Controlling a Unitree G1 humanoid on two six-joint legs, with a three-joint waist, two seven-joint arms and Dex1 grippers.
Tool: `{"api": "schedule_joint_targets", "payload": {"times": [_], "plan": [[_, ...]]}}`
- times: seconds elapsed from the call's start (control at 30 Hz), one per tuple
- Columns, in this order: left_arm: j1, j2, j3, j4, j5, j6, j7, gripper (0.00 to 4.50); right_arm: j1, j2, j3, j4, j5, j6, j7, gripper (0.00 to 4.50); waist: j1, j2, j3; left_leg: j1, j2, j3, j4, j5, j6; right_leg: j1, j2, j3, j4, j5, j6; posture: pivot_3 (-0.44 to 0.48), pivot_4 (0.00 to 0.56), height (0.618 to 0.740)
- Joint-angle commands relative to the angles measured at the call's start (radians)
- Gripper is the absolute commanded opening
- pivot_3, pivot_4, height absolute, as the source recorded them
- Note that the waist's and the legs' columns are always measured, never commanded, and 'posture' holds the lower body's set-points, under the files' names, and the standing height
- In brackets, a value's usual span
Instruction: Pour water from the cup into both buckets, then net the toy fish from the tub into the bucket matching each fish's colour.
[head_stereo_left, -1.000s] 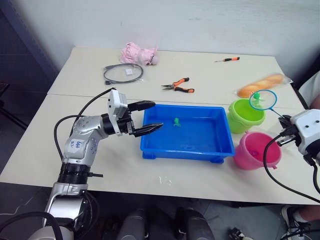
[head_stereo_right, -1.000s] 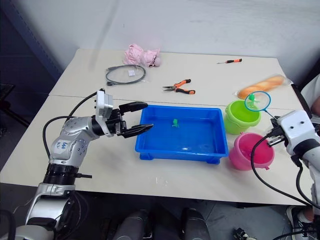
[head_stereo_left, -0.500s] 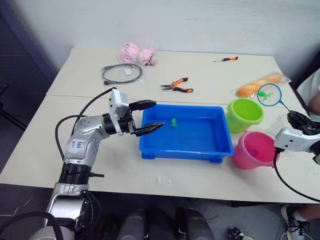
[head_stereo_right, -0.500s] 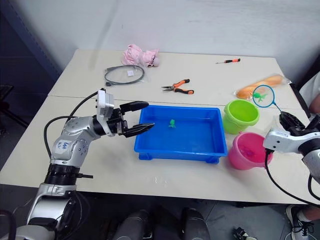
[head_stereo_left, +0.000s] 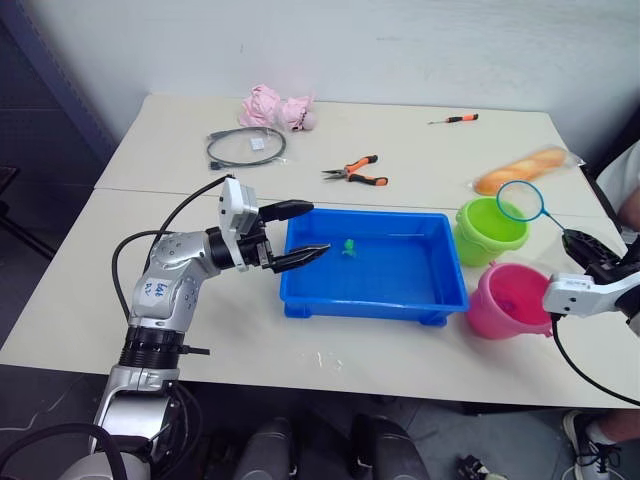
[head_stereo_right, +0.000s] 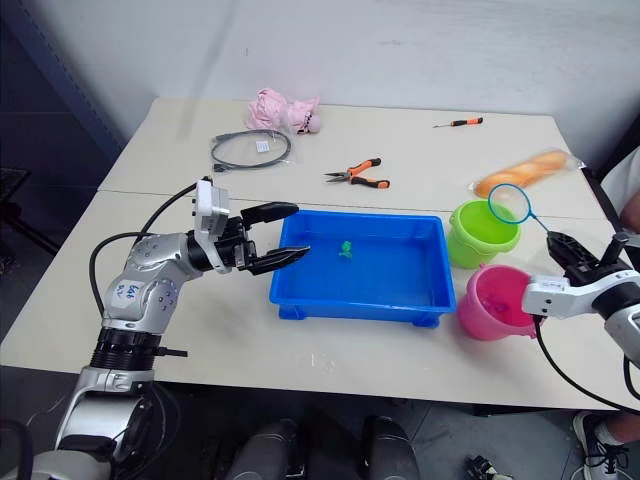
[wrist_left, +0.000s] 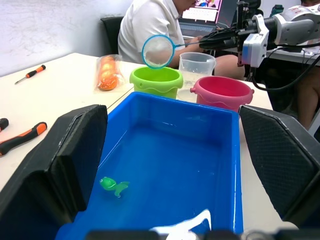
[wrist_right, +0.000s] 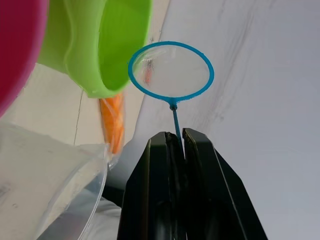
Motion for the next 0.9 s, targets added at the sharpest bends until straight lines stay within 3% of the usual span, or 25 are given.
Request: {"api": "schedule_joint_targets", "payload": {"times": [0.03,0.13,0.27,0.4,0.6,0.9], "plan": [[0.008,0.015,0.014,-0.052,-0.011,-0.001,0.001,4.48,-0.016,0.039,-0.073,-0.096,0.287,-0.025,0.135,0.0,0.0,0.0,0.0,0.0,0.0,0.0,0.0,0.0,0.0,0.0,0.0,0.0,0.0,0.0,0.0,0.0,0.15,0.74],[0.022,0.045,0.033,-0.052,-0.008,0.001,-0.002,4.48,-0.021,0.096,-0.074,-0.27,0.695,0.12,0.381,0.0,-0.007,0.0,0.0,0.001,0.001,0.0,0.0,0.0,0.0,0.0,0.001,0.0,0.001,0.0,0.0,0.0,0.15,0.74],[0.036,0.066,0.044,-0.058,-0.012,0.002,0.003,4.48,0.001,0.113,-0.061,-0.469,1.03,0.382,0.58,0.0,-0.003,0.0,0.0,0.002,0.001,-0.001,0.0,0.0,0.0,0.002,0.0,0.0,0.001,0.0,0.0,0.0,0.15,0.74],[0.075,0.094,0.06,-0.08,-0.011,0.007,0.013,4.48,-0.039,0.09,0.016,-0.626,1.238,0.742,0.616,0.0,0.002,0.0,0.0,0.002,0.001,-0.002,0.0,-0.001,0.001,0.002,-0.002,-0.001,0.001,0.0,0.0,0.0,0.15,0.74],[0.114,0.141,0.069,-0.099,0.002,0.009,0.021,4.48,-0.134,0.023,0.084,-0.641,1.311,1.158,0.588,0.0,0.006,0.0,0.0,0.001,0.0,-0.004,0.0,-0.002,0.003,0.002,-0.004,-0.002,-0.002,0.0,-0.001,0.0,0.15,0.74],[0.154,0.182,0.08,-0.143,0.001,0.019,0.027,4.48,-0.413,0.127,0.394,-0.512,1.095,1.245,0.645,0.0,-0.001,0.0,0.0,-0.001,0.0,-0.003,0.0,-0.002,0.003,0.0,-0.004,-0.002,-0.004,0.001,-0.001,0.0,0.15,0.74]]}}
